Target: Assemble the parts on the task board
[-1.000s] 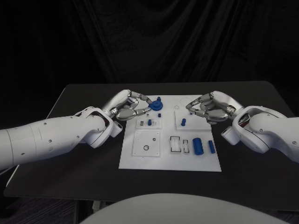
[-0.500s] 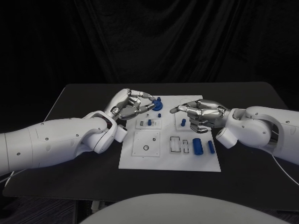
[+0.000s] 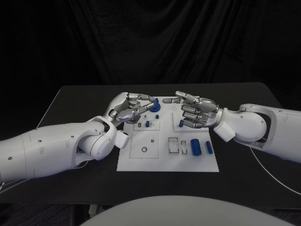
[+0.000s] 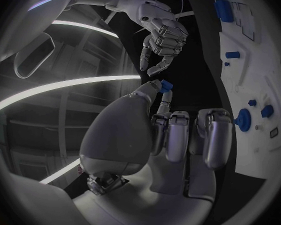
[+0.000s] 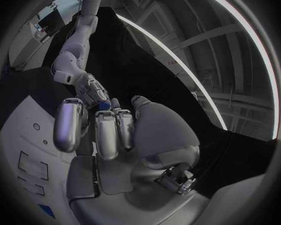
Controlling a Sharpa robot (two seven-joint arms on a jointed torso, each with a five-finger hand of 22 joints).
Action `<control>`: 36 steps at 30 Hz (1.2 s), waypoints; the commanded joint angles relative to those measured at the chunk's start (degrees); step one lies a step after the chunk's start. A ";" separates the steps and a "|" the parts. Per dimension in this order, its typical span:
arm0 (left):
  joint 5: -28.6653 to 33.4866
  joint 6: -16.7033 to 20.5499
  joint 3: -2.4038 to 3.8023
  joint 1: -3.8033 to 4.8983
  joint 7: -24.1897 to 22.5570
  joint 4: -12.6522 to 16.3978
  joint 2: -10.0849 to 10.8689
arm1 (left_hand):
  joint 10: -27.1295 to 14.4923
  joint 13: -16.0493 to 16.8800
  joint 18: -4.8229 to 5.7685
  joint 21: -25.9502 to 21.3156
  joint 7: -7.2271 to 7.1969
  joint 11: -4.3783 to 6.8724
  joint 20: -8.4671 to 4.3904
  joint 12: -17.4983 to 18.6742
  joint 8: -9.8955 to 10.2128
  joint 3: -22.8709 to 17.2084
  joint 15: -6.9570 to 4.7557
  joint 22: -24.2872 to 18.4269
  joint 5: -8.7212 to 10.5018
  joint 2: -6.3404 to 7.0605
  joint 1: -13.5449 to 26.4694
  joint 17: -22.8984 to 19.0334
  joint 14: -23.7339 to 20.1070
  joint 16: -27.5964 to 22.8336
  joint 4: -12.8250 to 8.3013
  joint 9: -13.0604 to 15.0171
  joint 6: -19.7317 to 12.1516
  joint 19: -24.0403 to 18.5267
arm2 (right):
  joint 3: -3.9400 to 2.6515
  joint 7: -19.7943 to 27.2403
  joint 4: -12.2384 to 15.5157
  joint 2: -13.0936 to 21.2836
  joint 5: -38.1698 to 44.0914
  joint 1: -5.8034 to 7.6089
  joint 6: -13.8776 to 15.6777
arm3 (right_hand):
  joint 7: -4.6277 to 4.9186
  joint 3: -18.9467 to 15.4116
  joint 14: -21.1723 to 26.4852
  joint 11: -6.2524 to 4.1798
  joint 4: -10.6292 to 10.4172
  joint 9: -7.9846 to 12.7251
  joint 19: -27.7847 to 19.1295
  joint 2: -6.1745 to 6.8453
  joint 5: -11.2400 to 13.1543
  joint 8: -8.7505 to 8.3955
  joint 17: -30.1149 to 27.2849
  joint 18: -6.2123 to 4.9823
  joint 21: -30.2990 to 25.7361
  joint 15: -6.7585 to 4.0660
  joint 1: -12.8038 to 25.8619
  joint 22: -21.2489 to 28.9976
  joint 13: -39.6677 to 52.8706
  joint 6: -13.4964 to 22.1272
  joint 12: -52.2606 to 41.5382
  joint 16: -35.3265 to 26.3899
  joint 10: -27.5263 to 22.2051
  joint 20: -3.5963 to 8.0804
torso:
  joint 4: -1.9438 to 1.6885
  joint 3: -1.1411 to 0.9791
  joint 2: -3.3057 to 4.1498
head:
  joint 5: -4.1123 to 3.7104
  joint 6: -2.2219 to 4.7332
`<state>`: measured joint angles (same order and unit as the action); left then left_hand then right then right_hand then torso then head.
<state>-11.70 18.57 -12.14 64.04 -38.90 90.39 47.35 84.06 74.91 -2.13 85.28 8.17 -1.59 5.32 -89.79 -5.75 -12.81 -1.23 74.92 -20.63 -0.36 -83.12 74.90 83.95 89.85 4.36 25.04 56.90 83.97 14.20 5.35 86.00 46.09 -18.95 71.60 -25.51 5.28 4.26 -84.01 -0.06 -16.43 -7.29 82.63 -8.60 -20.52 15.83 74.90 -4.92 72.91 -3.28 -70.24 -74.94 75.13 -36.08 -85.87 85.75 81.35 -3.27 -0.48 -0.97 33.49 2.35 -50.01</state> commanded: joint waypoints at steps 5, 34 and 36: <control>6.24 -5.00 0.06 -0.06 -14.29 0.88 -0.36 | 5.94 15.09 0.50 -0.52 -1.65 -0.48 0.21 -0.21 0.36 0.17 0.48 12.52 0.31 -0.61 -0.40 15.10 6.05 0.15 0.11 0.04 1.18 0.92 | -0.03 -5.75 0.16 -0.30 -7.79 -0.37 -2.24 | 0.02 -0.52 -4.21 -0.01 0.39 -0.02 0.05 -0.47 0.16 0.86 9.43 1.04 0.20 -0.33 -0.29 -9.89 3.90 0.95 -0.37 0.14 0.73 0.49 | 0.12 -0.15 -0.06 | -0.71 0.01; 10.44 -7.76 0.06 -0.06 -13.81 1.70 -0.16 | 5.94 15.09 0.39 -0.91 -1.48 -0.65 0.36 -0.21 0.55 0.38 0.63 12.38 0.75 -1.10 -0.65 15.10 6.05 0.15 0.15 -0.03 0.93 0.55 | -0.03 -12.28 2.59 -0.22 -10.16 -2.04 4.58 | -0.09 -3.49 -3.98 -0.15 4.12 -4.24 -0.52 -0.87 -3.57 15.77 8.23 0.80 -0.45 -0.52 -3.89 -9.18 2.85 5.87 -0.04 -0.82 0.05 0.70 | 0.00 -0.11 -0.02 | -1.43 0.01; 10.45 -7.87 0.06 -0.06 -13.71 1.79 -0.14 | 5.94 15.09 0.38 -0.93 -1.47 -0.67 0.38 -0.21 0.57 0.39 0.65 12.37 0.79 -1.21 -0.68 15.10 6.05 0.15 0.18 -0.04 0.90 0.53 | -0.03 -12.02 2.52 -0.50 -10.44 -2.25 4.94 | -0.17 -3.54 -3.96 -0.20 4.21 -4.33 -0.54 -0.93 -3.53 16.21 8.17 0.80 -0.45 -0.55 -4.03 -9.16 2.81 6.40 -0.03 -0.87 0.02 0.72 | -0.04 -0.11 -0.02 | -1.56 0.01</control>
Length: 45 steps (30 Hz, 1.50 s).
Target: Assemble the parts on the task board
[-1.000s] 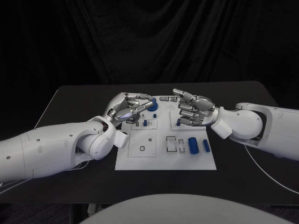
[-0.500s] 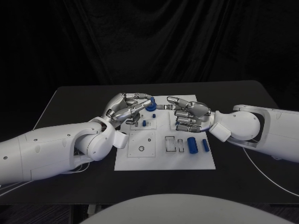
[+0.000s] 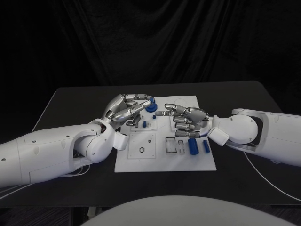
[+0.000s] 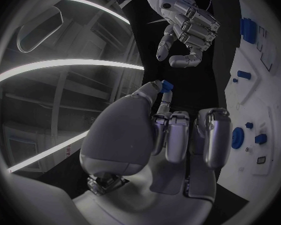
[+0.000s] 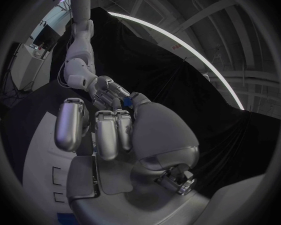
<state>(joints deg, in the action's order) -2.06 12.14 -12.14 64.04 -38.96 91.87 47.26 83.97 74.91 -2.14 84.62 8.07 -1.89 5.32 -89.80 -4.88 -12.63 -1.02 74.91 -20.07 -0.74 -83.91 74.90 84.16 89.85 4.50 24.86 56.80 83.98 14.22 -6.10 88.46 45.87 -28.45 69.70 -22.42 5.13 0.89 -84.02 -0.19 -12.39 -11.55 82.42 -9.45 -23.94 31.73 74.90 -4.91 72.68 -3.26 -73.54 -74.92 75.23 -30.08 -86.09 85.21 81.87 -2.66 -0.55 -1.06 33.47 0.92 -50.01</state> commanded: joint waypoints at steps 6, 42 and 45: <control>0.81 -1.80 0.06 -0.06 -13.41 0.63 -0.12 | 6.03 15.09 0.34 -0.43 -1.36 -0.37 0.39 -0.20 -0.27 0.22 0.45 12.31 0.24 -0.94 0.09 15.10 5.84 0.15 0.07 0.13 0.96 0.38 | -0.04 0.64 -0.11 -1.35 -2.43 -1.21 2.53 | -0.53 -1.27 -3.83 -0.47 -0.54 -0.34 -0.60 -0.33 1.12 2.93 7.85 0.69 -0.57 -0.83 -0.47 -8.94 2.14 5.20 0.38 -0.59 -0.95 0.35 | 0.08 -0.01 -0.01 | -0.08 0.01; 0.82 -3.92 0.05 -0.06 -12.15 0.68 -0.67 | 6.03 15.09 0.24 -0.77 -1.22 -0.49 0.52 -0.20 -0.06 0.23 0.57 12.20 0.08 -1.44 -0.39 15.10 5.84 0.15 -0.10 0.06 0.65 0.06 | -0.05 8.54 -1.44 -4.03 -6.01 -2.14 0.90 | -1.97 -3.20 -3.48 -1.58 -0.92 -0.75 -1.62 -1.56 2.76 11.96 7.21 0.45 -1.66 -1.69 -2.02 -8.29 1.61 10.96 0.47 -1.12 -1.38 1.11 | 0.07 -0.03 -0.08 | -0.34 0.01; 0.82 -3.96 0.05 -0.06 -12.07 0.54 -0.74 | 6.03 15.09 0.23 -0.79 -1.21 -0.49 0.52 -0.20 -0.05 0.23 0.57 12.19 0.08 -1.47 -0.42 15.10 5.84 0.15 -0.11 0.05 0.63 0.04 | -0.05 7.99 -1.47 -4.09 -6.01 -2.14 0.57 | -1.90 -3.17 -3.49 -1.54 -0.57 -0.74 -1.65 -1.54 2.40 12.61 7.24 0.45 -1.66 -1.65 -2.37 -8.27 1.55 10.54 0.48 -1.10 -1.44 1.11 | 0.05 -0.02 -0.09 | -0.33 0.01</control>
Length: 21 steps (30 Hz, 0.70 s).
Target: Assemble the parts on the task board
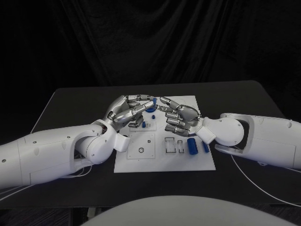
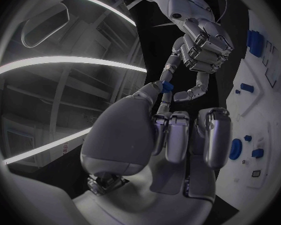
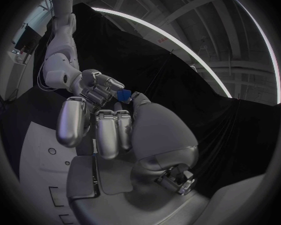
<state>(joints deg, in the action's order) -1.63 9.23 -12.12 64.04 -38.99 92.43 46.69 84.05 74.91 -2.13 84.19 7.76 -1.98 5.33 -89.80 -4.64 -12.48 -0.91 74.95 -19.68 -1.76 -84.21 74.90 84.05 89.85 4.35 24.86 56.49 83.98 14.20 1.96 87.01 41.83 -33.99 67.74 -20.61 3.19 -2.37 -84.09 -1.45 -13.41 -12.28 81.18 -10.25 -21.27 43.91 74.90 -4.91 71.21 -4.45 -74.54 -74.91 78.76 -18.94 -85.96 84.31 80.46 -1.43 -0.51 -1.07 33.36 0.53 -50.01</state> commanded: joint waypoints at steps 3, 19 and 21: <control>0.40 -1.10 0.04 -0.06 -11.99 -0.12 -0.25 | 5.95 15.09 0.22 -0.36 -0.91 -0.41 0.52 -0.20 -0.30 0.08 0.46 12.15 -0.31 -0.44 -0.12 15.10 5.95 0.15 0.03 0.05 0.94 0.04 | -0.04 -0.57 -0.02 -0.09 -0.47 -0.19 -1.55 | 0.09 0.16 -3.40 -0.24 0.83 0.04 -0.45 -0.71 -0.73 0.92 7.20 0.45 -0.19 -0.44 -1.76 -8.27 -1.98 -0.93 0.34 -0.23 -0.05 -0.13 | -0.01 -0.01 0.04 | 0.14 0.01; 0.39 -1.65 0.04 -0.06 -11.68 -0.54 -0.51 | 5.95 15.09 0.19 -0.49 -0.81 -0.49 0.59 -0.20 -0.19 0.04 0.53 12.12 -0.37 -0.74 -0.36 15.10 5.95 0.15 -0.04 0.01 0.78 -0.08 | -0.04 -3.04 -0.25 -0.24 -0.06 -0.19 -2.27 | 0.39 0.41 -3.27 -0.01 2.20 0.15 -0.77 -0.64 -2.50 2.98 6.93 0.35 -0.58 -0.24 -2.80 -8.06 -2.01 -2.49 0.34 -0.43 -0.18 -0.27 | 0.02 0.01 0.03 | 0.10 0.01; 0.39 -1.75 0.04 -0.06 -11.62 -0.55 -0.54 | 5.95 15.09 0.19 -0.49 -0.81 -0.49 0.59 -0.20 -0.19 0.04 0.53 12.12 -0.37 -0.74 -0.36 15.10 5.95 0.15 -0.04 0.01 0.78 -0.08 | -0.04 -3.11 -0.28 -0.30 -0.06 -0.19 -2.49 | 0.41 0.51 -3.25 0.02 2.50 0.11 -0.83 -0.69 -2.58 3.46 6.90 0.34 -0.64 -0.22 -3.02 -8.02 -2.05 -2.90 0.35 -0.45 -0.22 -0.31 | 0.02 0.02 0.01 | 0.10 0.01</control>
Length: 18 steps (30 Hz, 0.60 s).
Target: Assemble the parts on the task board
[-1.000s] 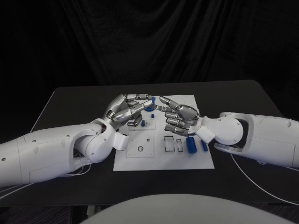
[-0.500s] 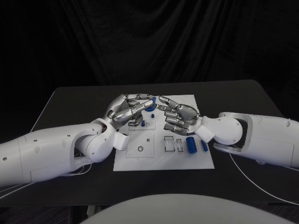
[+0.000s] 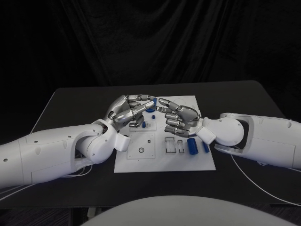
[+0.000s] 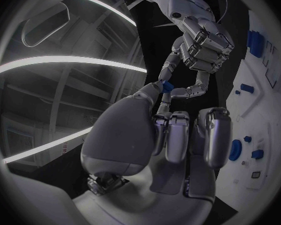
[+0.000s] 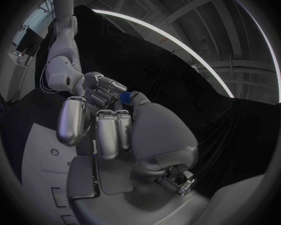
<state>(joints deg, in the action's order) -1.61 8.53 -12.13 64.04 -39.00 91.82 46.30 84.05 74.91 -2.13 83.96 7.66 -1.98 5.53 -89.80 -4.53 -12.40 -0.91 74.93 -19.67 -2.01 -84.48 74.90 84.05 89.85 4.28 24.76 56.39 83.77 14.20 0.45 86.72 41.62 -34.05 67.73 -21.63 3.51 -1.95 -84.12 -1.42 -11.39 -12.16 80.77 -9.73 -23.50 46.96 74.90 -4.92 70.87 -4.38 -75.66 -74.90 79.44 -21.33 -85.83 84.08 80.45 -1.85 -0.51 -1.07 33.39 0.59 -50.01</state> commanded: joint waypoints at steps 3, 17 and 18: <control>0.37 -1.26 0.05 -0.06 -11.48 0.05 -0.20 | 5.95 15.09 0.19 -0.27 -0.71 -0.49 0.38 -0.20 -0.30 -0.04 0.53 12.13 -0.38 -0.49 -0.08 15.10 5.95 0.15 0.03 0.11 0.88 0.13 | -0.04 -1.56 -0.03 -0.17 0.01 -0.18 -1.66 | 0.10 0.48 -3.18 0.00 1.26 -0.17 -0.46 -1.50 -0.55 1.51 6.84 0.33 -0.30 -0.26 -2.51 -7.99 -2.66 -1.45 0.20 -0.26 -0.19 0.07 | -0.02 0.02 0.01 | 0.09 0.01; 0.37 -1.99 0.05 -0.07 -10.86 0.08 -0.33 | 5.95 15.09 0.16 -0.38 -0.65 -0.55 0.42 -0.20 -0.23 -0.05 0.57 12.09 -0.45 -0.65 -0.18 15.10 5.95 0.15 0.01 0.08 0.76 0.02 | -0.04 -0.28 -0.35 -0.41 0.02 -0.18 -1.35 | -0.09 1.91 -3.18 -0.11 3.48 -0.74 -0.60 -2.92 -0.36 4.52 6.86 0.29 -0.36 -0.32 -4.09 -7.87 -2.37 -3.31 0.07 -0.24 0.01 0.08 | -0.06 -0.03 -0.02 | -0.07 0.01; 0.37 -2.04 0.05 -0.07 -10.83 0.08 -0.34 | 5.95 15.09 0.16 -0.38 -0.65 -0.55 0.42 -0.20 -0.23 -0.05 0.57 12.09 -0.45 -0.65 -0.18 15.10 5.95 0.15 0.01 0.08 0.76 0.02 | -0.04 -0.19 -0.35 -0.42 0.02 -0.18 -1.34 | -0.10 1.95 -3.19 -0.12 3.51 -0.77 -0.60 -3.06 -0.09 4.73 6.89 0.29 -0.34 -0.33 -4.07 -7.86 -2.30 -3.37 0.04 -0.21 0.06 0.08 | -0.05 -0.02 -0.02 | -0.07 0.01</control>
<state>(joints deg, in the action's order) -1.59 7.60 -12.12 64.04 -39.01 91.82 46.10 84.05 74.92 -2.13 83.97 7.56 -1.97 5.53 -89.80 -4.53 -12.39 -0.70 74.93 -19.89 -2.00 -84.79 74.91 83.84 89.85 4.28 24.63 56.28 83.77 14.22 0.17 86.38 41.24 -34.03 67.73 -22.26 3.31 0.01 -84.08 -1.29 -8.21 -12.87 80.57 -9.82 -23.87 51.55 74.91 -4.92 70.77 -4.22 -76.76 -74.90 80.77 -24.38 -86.14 84.08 80.32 -1.65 -0.57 -1.07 33.38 0.51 -50.01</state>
